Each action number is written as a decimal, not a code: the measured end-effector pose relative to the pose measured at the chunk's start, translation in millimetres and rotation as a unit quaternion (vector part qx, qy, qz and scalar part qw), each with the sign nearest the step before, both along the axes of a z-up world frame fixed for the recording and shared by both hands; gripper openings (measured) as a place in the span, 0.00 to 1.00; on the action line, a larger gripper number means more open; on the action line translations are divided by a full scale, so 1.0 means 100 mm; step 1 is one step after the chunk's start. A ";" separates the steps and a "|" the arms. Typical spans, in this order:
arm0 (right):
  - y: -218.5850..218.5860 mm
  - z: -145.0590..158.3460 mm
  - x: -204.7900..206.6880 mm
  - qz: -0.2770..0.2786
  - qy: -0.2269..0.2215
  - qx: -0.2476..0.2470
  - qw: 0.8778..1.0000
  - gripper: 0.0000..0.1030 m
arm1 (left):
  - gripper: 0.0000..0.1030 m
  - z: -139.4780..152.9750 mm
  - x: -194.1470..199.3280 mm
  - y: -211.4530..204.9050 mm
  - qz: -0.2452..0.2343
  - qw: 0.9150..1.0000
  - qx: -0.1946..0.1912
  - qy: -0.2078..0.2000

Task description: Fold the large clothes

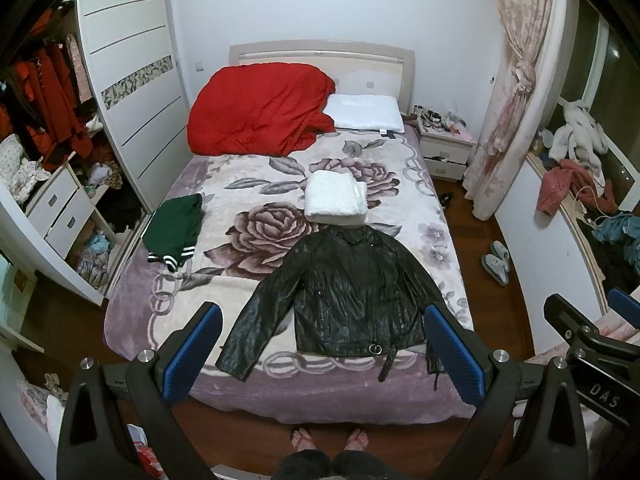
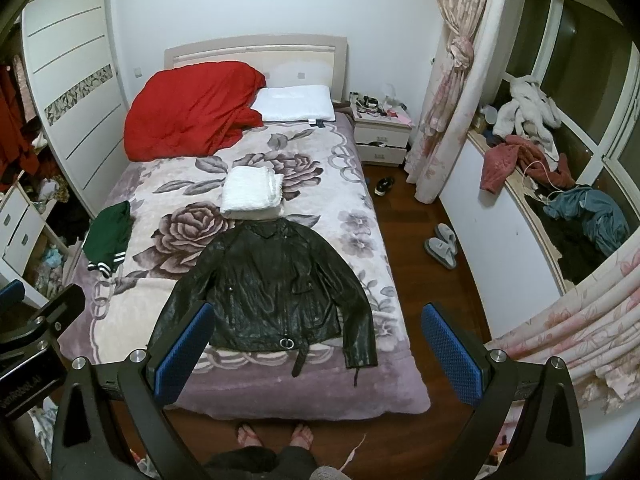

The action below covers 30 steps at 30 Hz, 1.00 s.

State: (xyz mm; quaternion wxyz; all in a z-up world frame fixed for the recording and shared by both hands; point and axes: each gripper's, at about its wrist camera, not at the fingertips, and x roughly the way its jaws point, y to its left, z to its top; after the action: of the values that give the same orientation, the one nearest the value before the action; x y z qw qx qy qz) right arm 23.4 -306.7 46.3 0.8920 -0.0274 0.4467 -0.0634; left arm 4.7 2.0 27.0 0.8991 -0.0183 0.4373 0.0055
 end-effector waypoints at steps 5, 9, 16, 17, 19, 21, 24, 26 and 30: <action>0.06 0.08 0.03 -0.001 -0.004 0.004 1.000 1.00 | 1.00 0.03 0.01 0.01 -0.001 1.000 -0.001 -0.001; 0.04 0.07 -0.01 0.001 -0.005 0.002 1.000 1.00 | 1.00 0.06 0.01 0.02 0.000 1.000 -0.002 -0.002; 0.05 0.20 -0.02 -0.001 -0.008 0.003 1.000 1.00 | 1.00 0.17 0.04 0.02 -0.001 1.000 -0.002 -0.006; 0.05 0.21 -0.02 -0.001 -0.009 0.003 1.000 1.00 | 1.00 0.21 0.06 0.03 -0.001 1.000 -0.002 -0.006; 0.07 0.24 -0.02 0.000 -0.010 0.001 1.000 1.00 | 1.00 0.21 0.05 0.01 -0.001 1.000 0.000 -0.008; 0.13 0.32 0.00 -0.001 -0.011 0.003 1.000 1.00 | 1.00 0.21 0.05 0.03 -0.001 1.000 -0.001 -0.008; 0.15 0.38 0.01 -0.001 -0.012 0.003 1.000 1.00 | 1.00 0.20 0.05 0.01 0.000 1.000 -0.001 -0.008; 0.16 0.38 0.01 -0.002 -0.013 0.003 1.000 1.00 | 1.00 0.23 0.05 0.00 0.000 1.000 0.000 -0.009; 0.15 0.38 0.00 -0.002 -0.015 0.003 1.000 1.00 | 1.00 0.23 0.05 0.00 0.001 1.000 0.000 -0.011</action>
State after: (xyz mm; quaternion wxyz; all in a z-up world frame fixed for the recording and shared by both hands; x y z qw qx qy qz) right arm 23.5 -291.5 84.0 0.8984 -0.0229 0.4339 -0.0638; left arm 9.5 1.5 50.2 0.9038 -0.0183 0.4275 0.0063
